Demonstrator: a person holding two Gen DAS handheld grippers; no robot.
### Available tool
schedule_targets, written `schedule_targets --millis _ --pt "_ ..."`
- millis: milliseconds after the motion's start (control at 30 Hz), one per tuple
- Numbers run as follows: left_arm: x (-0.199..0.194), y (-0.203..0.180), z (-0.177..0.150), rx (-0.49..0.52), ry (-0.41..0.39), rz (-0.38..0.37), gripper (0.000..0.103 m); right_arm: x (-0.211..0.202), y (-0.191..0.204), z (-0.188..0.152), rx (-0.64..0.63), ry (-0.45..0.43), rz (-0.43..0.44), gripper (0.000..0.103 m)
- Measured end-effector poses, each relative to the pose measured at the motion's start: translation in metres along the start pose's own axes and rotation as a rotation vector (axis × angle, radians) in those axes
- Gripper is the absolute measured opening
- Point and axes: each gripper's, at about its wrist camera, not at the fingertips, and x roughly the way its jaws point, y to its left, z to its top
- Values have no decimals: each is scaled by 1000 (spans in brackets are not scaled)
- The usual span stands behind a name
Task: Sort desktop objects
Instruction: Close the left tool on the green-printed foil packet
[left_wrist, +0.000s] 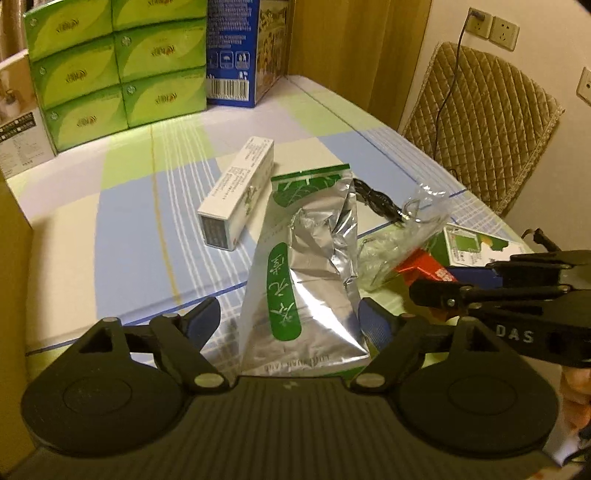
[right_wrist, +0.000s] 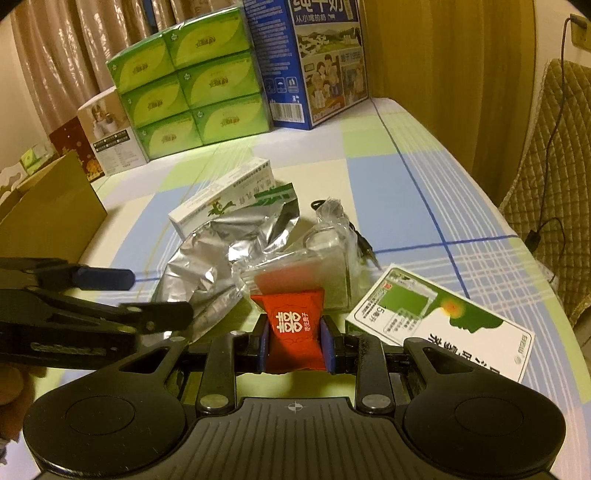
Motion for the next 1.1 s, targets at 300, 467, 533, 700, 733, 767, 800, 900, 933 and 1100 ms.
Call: schedule_targets --millis 300,467,533,700,733,767,800,900,933,1100 --pt "33 5 13 -23 47 -32 74 8 -8 2 9 10 -12 25" --pt "38 8 14 -55 75 -40 60 11 -6 3 2 10 -11 25" --pt "35 7 13 -63 81 -41 57 11 -5 2 -4 10 -12 25" --pt "23 -3 3 -80 103 -10 56 7 -4 -2 -4 13 -9 25" --pt "19 -6 -1 -85 109 -7 56 5 -4 -3 -4 15 -5 25" --pt "16 -8 -4 -88 114 -6 56 3 -3 -5 -4 19 -1 25" --pt "11 -10 -8 -91 120 -6 56 1 -1 -7 -7 23 4 25" --pt "-4 -17 -22 -115 139 -2 56 -8 3 -16 -23 35 15 25" --pt "-9 -20 -27 -118 145 -1 55 -11 4 -18 -27 39 17 25" --pt "-39 -37 -55 -122 165 3 55 -29 5 -35 -38 56 21 25"
